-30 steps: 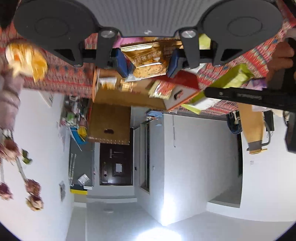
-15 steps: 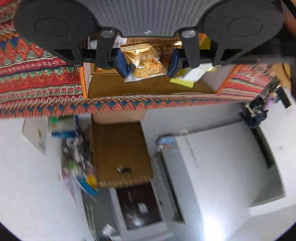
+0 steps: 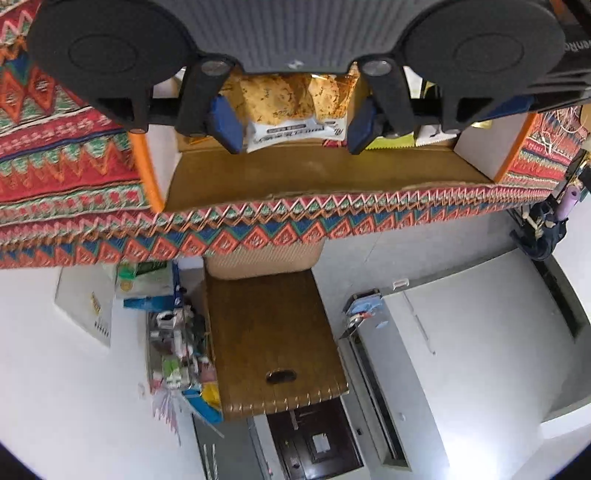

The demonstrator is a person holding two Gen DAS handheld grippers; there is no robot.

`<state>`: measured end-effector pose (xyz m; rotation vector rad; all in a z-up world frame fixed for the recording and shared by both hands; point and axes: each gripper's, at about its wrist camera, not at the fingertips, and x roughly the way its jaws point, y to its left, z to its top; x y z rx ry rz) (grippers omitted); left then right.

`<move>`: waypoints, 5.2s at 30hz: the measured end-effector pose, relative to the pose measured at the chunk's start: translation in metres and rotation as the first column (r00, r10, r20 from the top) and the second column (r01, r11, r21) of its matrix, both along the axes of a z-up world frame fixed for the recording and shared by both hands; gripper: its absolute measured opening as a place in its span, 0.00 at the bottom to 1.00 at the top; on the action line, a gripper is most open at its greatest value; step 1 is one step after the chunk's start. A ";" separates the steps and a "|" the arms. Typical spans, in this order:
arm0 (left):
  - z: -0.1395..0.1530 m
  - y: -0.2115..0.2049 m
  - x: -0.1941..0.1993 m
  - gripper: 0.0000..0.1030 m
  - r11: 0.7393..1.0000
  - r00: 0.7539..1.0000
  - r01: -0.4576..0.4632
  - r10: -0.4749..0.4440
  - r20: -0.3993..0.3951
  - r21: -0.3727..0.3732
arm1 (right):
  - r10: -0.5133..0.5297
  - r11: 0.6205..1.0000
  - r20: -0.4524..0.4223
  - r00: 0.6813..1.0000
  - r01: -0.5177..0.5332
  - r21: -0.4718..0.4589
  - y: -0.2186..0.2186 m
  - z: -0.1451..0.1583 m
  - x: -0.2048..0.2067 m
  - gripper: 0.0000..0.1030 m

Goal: Organize snacks
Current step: 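Lower both packets into the orange box and open both tools, then withdraw both tools from the box back over the snack pile, then grasp a pale green bar with the left tool while the right tool grasps a white packet, then carry both packets into the orange box and open both tools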

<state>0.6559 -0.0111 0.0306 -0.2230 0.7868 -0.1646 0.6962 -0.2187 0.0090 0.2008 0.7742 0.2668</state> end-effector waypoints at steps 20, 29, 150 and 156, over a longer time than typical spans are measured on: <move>0.138 0.018 -0.198 1.00 0.980 0.976 -0.002 -0.042 0.215 0.200 | 0.075 0.984 0.154 0.985 -0.048 -0.170 -0.057 0.145 -0.203 0.97; 0.168 0.014 -0.299 1.00 0.982 0.956 -0.008 -0.049 0.288 0.191 | 0.106 0.988 0.243 0.964 -0.074 -0.138 -0.079 0.173 -0.317 1.00; 0.058 0.030 -0.261 0.35 0.998 0.972 0.031 -0.017 0.236 -0.054 | 0.338 0.927 0.293 0.895 -0.262 -0.270 -0.025 0.059 -0.324 0.38; 0.039 0.010 -0.122 0.35 1.000 0.991 -0.007 0.006 0.133 0.009 | 0.297 0.946 0.140 0.944 -0.271 -0.177 0.004 0.050 -0.165 0.38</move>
